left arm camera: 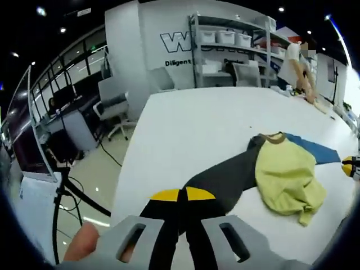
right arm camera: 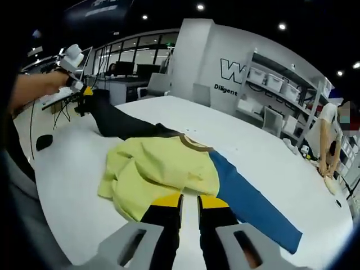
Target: Fold the garment on the visible template until the final outline fits inside the template.
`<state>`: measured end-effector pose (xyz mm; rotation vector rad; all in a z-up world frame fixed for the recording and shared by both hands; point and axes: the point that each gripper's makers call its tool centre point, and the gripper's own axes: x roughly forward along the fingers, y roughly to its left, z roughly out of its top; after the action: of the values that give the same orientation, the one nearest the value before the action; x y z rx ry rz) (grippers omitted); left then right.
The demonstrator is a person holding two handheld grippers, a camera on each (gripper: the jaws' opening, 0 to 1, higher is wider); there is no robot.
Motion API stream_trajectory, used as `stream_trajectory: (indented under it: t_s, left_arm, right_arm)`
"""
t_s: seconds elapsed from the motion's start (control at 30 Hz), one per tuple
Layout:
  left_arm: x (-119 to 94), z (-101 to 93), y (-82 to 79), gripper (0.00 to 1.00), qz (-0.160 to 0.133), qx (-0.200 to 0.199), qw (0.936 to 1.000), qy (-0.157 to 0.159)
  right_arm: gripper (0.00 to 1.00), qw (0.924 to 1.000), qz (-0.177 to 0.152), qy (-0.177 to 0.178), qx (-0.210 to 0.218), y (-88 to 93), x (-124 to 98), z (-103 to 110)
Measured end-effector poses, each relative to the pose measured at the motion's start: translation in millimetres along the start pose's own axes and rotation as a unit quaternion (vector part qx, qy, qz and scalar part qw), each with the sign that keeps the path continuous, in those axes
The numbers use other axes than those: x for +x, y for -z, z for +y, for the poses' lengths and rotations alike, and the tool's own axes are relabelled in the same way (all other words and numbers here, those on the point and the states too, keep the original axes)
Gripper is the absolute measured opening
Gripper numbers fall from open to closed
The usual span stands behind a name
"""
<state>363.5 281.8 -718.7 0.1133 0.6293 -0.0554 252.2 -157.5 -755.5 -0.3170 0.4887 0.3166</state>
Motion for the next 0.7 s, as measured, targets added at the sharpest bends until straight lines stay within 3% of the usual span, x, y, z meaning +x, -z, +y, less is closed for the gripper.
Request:
stream_trajectory:
  t_s: [0.27,0.4,0.5,0.7]
  left_arm:
    - [30.8,27.1,-12.5,0.00,0.018,0.012,0.9997,-0.011]
    - [48.1,43.6,-14.0,0.00,0.041,0.008,0.9990,-0.013]
    - [58.4,60.8,-8.6,0.00,0.066,0.009,0.9974,-0.028]
    - [75.4,73.6,2.6,0.00,0.096,0.007,0.9949,-0.029]
  right_arm:
    - [0.05,0.9999,0.015,0.004,-0.002,8.4,5.4,-2.6]
    - [0.05,0.9997,0.021,0.006,-0.001,11.8,6.6,-5.2]
    - [0.05,0.9997,0.024,0.008,-0.001,12.9,7.2,-6.1]
    - [0.05,0.9995,0.031,0.005,-0.006,15.9,11.0,-2.6]
